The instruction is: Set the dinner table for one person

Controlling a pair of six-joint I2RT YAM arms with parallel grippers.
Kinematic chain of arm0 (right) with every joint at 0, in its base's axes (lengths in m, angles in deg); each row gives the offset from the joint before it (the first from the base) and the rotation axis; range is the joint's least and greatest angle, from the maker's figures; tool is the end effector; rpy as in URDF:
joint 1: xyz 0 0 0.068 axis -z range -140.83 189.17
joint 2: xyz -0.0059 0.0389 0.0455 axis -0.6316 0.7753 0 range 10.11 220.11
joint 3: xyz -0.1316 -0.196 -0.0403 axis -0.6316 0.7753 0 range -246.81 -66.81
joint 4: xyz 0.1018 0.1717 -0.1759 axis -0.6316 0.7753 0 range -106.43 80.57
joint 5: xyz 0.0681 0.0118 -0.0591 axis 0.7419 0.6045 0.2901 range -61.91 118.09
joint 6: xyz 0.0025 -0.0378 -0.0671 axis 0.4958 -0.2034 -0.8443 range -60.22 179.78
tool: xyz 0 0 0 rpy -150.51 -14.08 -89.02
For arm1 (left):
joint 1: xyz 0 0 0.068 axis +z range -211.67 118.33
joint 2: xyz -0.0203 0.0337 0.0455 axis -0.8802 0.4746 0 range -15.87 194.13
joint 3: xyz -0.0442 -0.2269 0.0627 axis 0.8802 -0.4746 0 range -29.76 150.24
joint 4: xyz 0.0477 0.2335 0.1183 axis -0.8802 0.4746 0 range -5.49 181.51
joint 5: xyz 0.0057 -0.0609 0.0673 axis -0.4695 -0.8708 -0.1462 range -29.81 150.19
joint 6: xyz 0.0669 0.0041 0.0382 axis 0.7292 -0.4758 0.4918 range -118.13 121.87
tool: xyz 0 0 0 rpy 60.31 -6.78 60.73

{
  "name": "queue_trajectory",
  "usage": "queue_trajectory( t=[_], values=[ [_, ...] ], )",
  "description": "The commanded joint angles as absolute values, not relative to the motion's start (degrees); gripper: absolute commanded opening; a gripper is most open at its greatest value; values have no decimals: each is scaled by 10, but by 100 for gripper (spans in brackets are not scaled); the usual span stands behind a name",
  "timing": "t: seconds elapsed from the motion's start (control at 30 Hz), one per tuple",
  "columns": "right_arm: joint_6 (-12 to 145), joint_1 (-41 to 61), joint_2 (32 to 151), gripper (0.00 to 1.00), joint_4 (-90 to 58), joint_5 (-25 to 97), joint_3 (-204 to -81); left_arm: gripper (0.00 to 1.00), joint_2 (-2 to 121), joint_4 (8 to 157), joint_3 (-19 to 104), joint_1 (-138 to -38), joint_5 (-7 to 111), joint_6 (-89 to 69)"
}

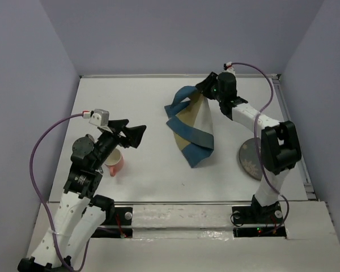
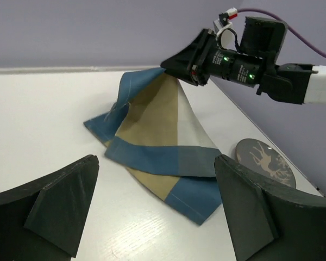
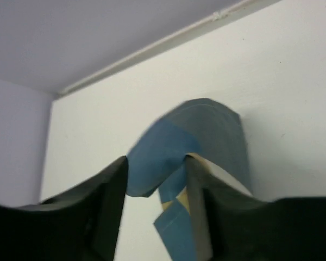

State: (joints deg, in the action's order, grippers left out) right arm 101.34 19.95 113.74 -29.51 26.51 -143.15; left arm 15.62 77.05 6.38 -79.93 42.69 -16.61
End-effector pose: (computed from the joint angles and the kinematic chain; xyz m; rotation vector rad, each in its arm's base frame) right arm 0.4340 0.1494 0.2410 0.3839 1.8400 0.7175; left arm 0.1858 -0.0821 0.3421 0.2609 1.3846 -0.7420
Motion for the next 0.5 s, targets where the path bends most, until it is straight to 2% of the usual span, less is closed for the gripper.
queue_trajectory(
  t=[0.0, 0.07, 0.2, 0.27, 0.3, 0.33, 0.37, 0.43, 0.47],
  values=[
    [960, 195, 1177, 85, -212, 338, -1574, 99, 195, 785, 100, -798, 467, -206],
    [941, 195, 1152, 93, -216, 349, -1554, 99, 203, 783, 93, -803, 492, -241],
    [932, 195, 1042, 90, -240, 328, -1432, 99, 262, 754, 68, -856, 556, -293],
    [947, 195, 964, 88, -258, 311, -1331, 99, 296, 729, 60, -920, 620, -309],
    [953, 195, 937, 81, -270, 310, -1296, 99, 337, 720, 61, -942, 637, -313],
    [961, 195, 888, 77, -280, 310, -1229, 99, 358, 714, 66, -985, 674, -315],
    [967, 195, 888, 74, -291, 312, -1198, 99, 382, 705, 71, -1006, 689, -317],
    [989, 190, 829, 60, -315, 317, -1126, 86, 452, 678, 92, -1035, 732, -315],
    [994, 190, 800, 55, -314, 319, -1108, 75, 477, 672, 99, -1050, 747, -315]
  ],
)
